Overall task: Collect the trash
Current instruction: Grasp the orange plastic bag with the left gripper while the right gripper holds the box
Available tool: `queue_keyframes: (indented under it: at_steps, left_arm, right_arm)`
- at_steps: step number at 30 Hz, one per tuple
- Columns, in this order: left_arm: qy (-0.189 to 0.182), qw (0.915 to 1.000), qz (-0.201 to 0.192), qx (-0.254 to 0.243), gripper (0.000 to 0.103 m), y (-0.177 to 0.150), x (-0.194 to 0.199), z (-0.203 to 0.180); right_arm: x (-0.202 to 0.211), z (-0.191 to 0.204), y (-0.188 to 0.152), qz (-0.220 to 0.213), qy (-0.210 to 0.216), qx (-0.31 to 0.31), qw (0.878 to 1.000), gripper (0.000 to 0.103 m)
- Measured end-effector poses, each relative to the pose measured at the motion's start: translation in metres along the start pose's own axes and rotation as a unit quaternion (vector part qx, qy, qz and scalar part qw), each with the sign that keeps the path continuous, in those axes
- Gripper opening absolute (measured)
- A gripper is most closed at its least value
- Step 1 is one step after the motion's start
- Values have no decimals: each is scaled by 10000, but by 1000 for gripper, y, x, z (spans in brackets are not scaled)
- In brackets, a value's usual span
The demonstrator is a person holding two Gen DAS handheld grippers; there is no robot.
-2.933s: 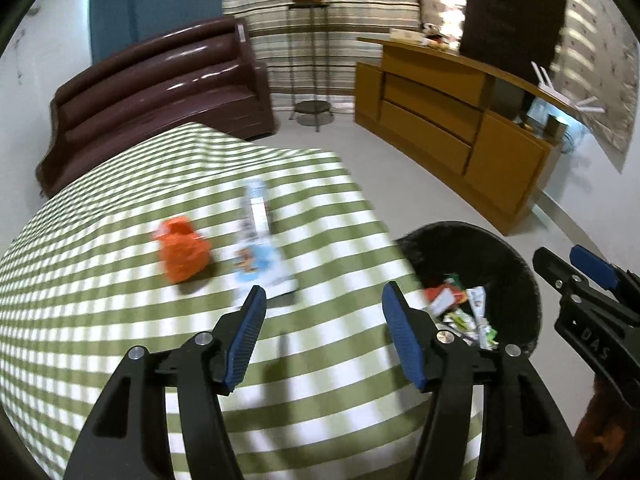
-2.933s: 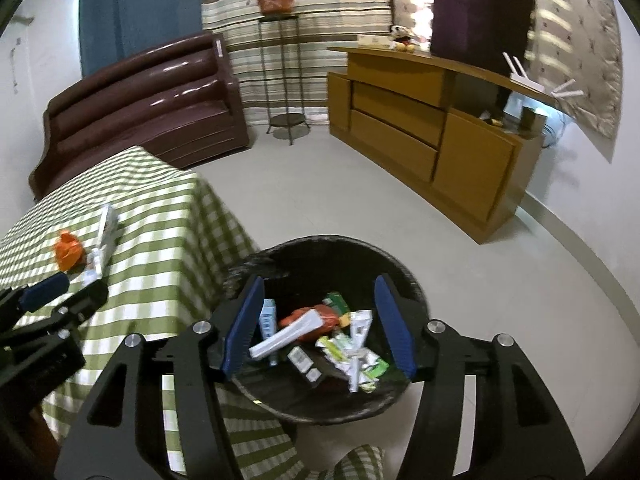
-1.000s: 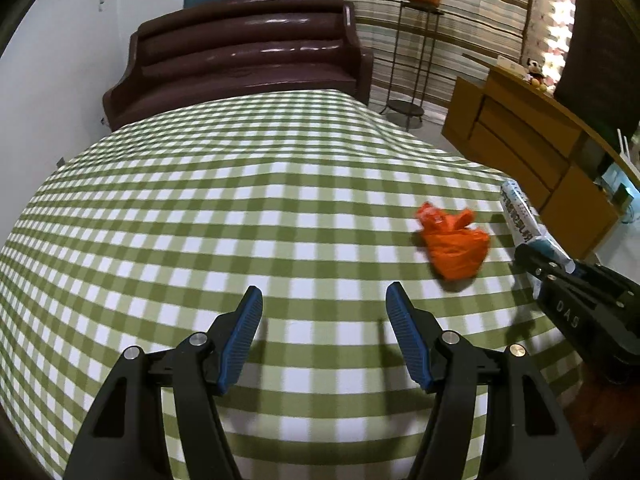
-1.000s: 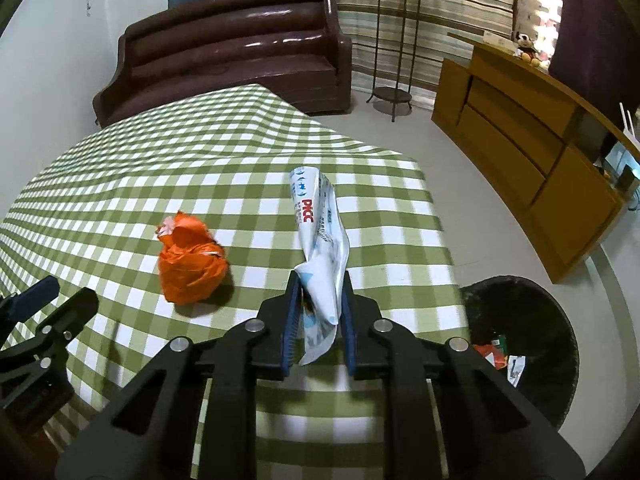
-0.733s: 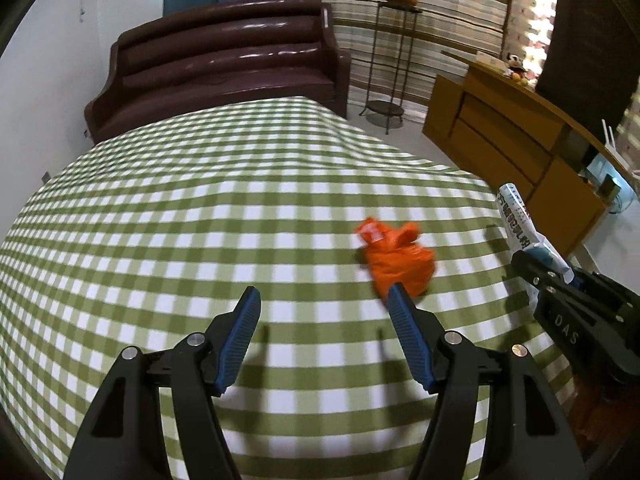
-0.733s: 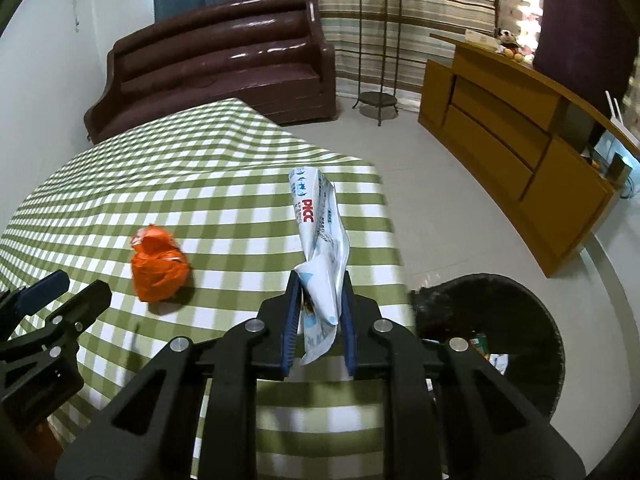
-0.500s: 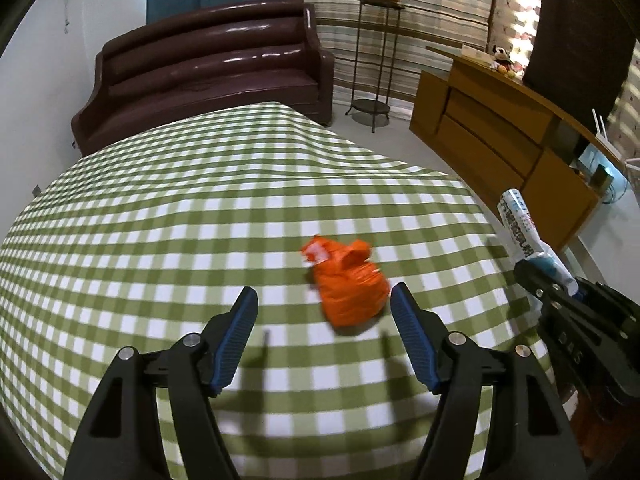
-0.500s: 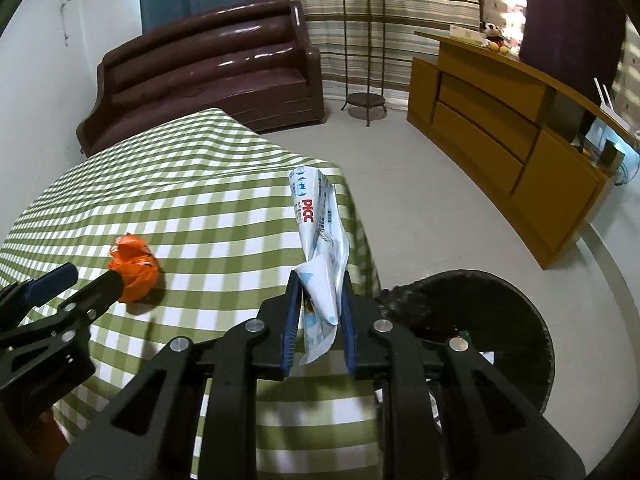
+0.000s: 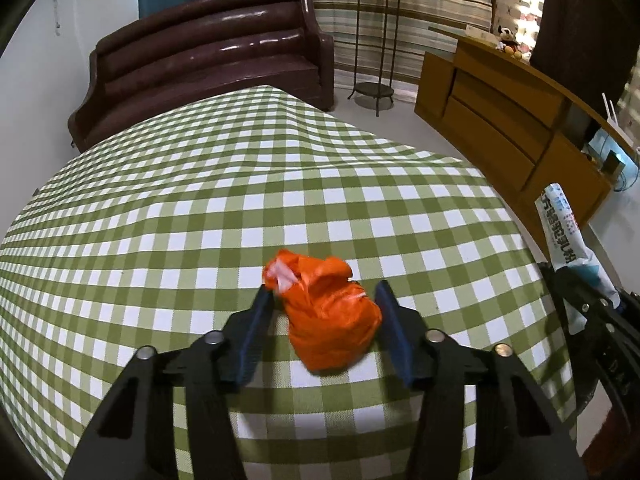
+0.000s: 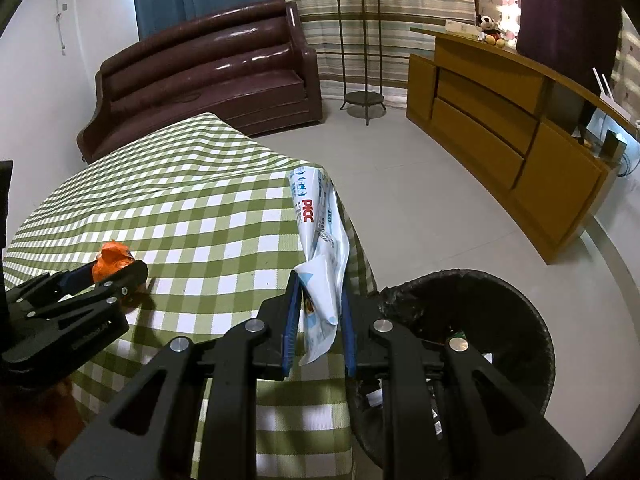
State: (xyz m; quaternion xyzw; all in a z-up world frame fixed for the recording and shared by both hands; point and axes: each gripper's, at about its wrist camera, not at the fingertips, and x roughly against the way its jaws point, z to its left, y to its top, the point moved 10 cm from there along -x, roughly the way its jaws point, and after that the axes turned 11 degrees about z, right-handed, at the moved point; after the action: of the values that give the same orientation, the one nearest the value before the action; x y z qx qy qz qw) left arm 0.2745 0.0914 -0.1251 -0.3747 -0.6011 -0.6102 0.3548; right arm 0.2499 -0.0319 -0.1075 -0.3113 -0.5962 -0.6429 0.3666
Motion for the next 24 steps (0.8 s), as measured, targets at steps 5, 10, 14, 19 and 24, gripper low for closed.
queue_keyframes:
  at_steps: [5,10,14,19,24]
  left_arm:
    - [-19,10000,-41,-72,45,-8,2,3]
    - [-37,9999,-62,-120,45,-19,6,2]
    - [-50,9999,-93,-115,45,-27,13,3]
    - [-65,9998,-164,-115,45,-35,25,1]
    - [-114,9996,-224,-124,45,-44,36,-5]
  right_arm:
    - [-1,0,-1,18,15,-1,10000,18]
    - [0,1,-2,9,17,1,10000,18]
    - [4,5,-8,-30,13,9,10000,18]
    - [12,7,-16,-63,11,6,10000,18]
    - [21,5,-29,-97,-4,-31,9999,18]
